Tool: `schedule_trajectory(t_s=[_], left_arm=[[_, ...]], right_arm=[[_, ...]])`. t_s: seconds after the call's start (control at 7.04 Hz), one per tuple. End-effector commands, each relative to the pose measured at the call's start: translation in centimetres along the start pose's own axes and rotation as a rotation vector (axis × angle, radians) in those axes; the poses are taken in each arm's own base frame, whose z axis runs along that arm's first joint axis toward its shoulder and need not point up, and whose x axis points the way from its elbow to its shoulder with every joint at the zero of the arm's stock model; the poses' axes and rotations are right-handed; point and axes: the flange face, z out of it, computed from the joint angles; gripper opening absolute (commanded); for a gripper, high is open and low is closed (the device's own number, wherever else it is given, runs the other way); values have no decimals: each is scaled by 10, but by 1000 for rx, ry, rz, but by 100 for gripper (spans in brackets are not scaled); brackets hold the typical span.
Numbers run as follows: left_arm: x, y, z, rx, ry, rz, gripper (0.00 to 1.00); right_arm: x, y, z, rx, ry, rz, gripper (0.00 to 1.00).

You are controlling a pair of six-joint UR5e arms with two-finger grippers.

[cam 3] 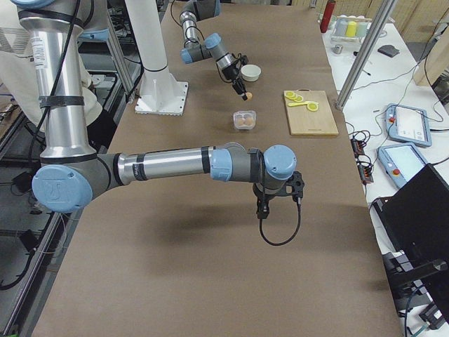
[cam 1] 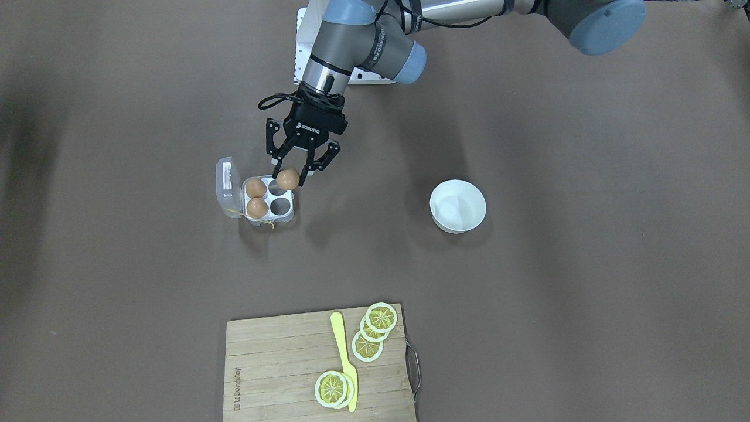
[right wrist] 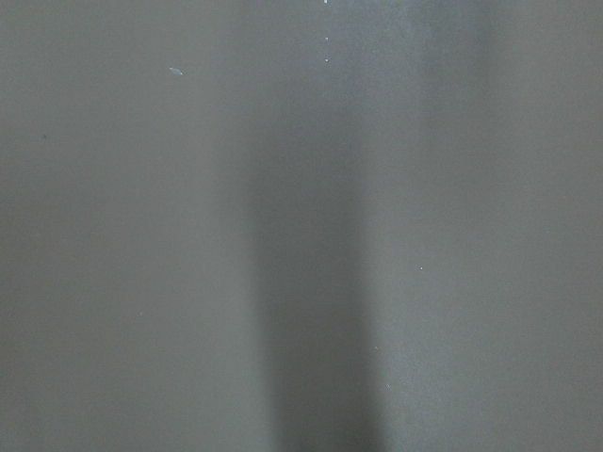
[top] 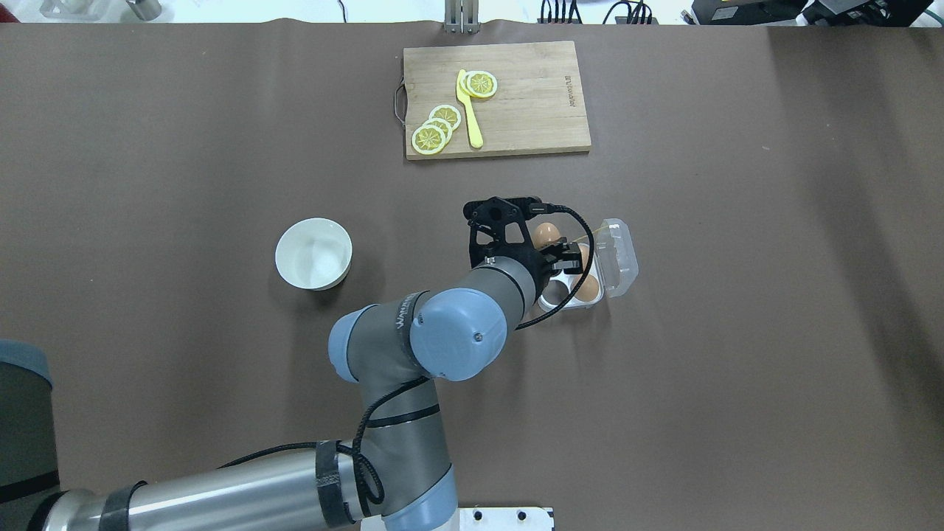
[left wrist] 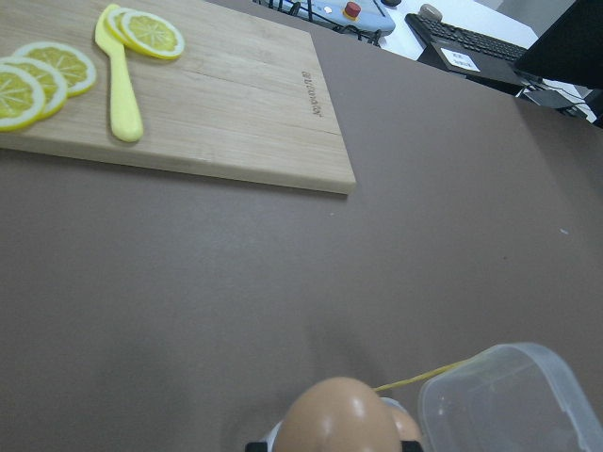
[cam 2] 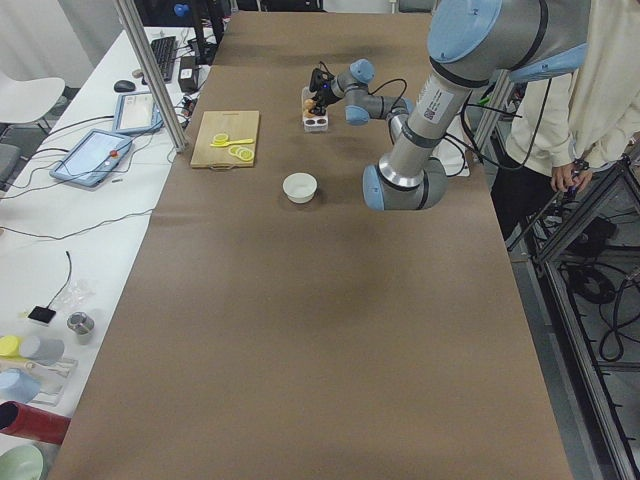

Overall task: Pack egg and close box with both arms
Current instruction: 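Lower the egg into an empty carton cup and open the left gripper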

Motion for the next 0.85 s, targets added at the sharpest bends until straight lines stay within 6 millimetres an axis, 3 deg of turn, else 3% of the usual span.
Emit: schedule_trajectory(t_s=[0.0,0.71], left_arm=[[-1,7,28,54,-5,27,0],[-1,21,39,37,-23,40,0]], right_arm=[[-2,-1,3,-7,1,-5,100],[-3,-1,4,-7,7,-6,100]])
